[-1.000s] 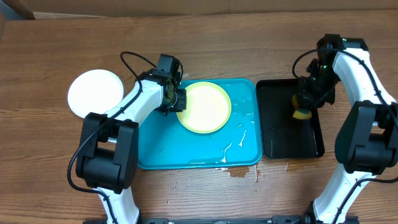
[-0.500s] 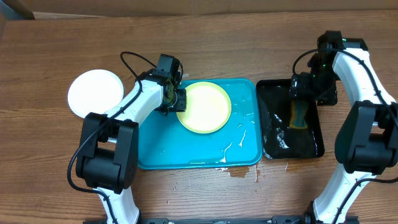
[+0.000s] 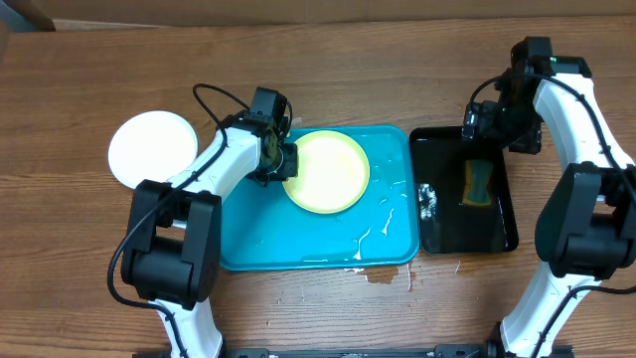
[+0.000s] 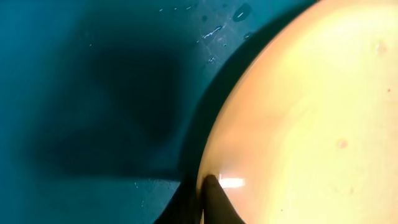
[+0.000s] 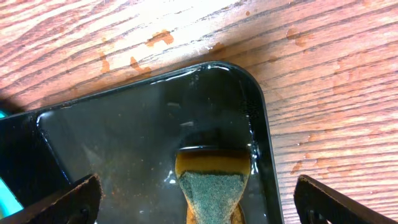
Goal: Clean dirty plates on tray and stack at the side
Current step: 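Carry the yellow plate left with the left gripper onto the white plates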
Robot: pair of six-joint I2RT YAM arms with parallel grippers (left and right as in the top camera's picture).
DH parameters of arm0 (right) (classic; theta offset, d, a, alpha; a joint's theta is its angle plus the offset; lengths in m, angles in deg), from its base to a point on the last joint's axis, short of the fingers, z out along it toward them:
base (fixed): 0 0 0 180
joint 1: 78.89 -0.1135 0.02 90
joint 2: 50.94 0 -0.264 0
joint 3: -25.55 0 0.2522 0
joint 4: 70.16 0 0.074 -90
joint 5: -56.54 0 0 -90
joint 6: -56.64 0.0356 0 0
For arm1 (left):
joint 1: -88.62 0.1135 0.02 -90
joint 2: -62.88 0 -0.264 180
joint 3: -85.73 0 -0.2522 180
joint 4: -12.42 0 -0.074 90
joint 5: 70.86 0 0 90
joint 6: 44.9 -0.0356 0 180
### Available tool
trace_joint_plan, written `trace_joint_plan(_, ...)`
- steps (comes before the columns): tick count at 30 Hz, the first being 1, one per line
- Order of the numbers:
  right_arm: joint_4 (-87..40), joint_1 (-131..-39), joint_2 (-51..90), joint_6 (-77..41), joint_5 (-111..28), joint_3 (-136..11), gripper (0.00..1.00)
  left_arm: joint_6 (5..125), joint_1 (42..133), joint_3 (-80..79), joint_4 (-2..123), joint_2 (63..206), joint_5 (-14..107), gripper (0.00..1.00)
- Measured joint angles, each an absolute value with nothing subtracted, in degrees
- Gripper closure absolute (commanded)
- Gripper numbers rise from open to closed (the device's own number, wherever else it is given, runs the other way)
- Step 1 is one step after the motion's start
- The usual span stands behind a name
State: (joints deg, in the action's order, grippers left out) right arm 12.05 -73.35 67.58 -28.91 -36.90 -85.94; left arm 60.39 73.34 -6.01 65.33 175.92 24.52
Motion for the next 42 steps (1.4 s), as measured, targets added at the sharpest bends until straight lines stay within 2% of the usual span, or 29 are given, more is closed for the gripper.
trace_joint_plan(4, 11.48, -73.35, 67.58, -28.91, -36.9, -85.94, 0.0, 60.37, 73.36, -5.83, 66.8, 175.92, 24.92, 0.96)
trace_joint_plan(10, 11.32, -73.35, 67.58, -28.89, -36.9, -85.94, 0.0, 60.39, 76.02, -1.57, 76.5, 174.78, 25.33, 0.96)
trace_joint_plan(19, 11.28, -73.35, 67.58, -28.91, -36.9, -85.94, 0.0, 63.8, 90.1, 6.89, 81.2, 160.51, 24.2, 0.96)
trace_joint_plan(24, 11.28, -73.35, 67.58, -28.91, -36.9, -85.94, 0.0, 66.49, 99.35, 7.06, 85.29, 158.65, 20.52, 0.96)
trace_joint_plan(34, 11.28, -73.35, 67.58, -28.91, -36.9, -85.94, 0.0, 75.14, 114.56, 6.95, 85.16, 160.27, 16.92, 0.96)
trace_joint_plan(42, 11.26, -73.37, 67.58, -28.91, -36.88, -85.94, 0.0, 78.86, 117.01, 6.95, 80.24, 164.31, 16.28, 0.96)
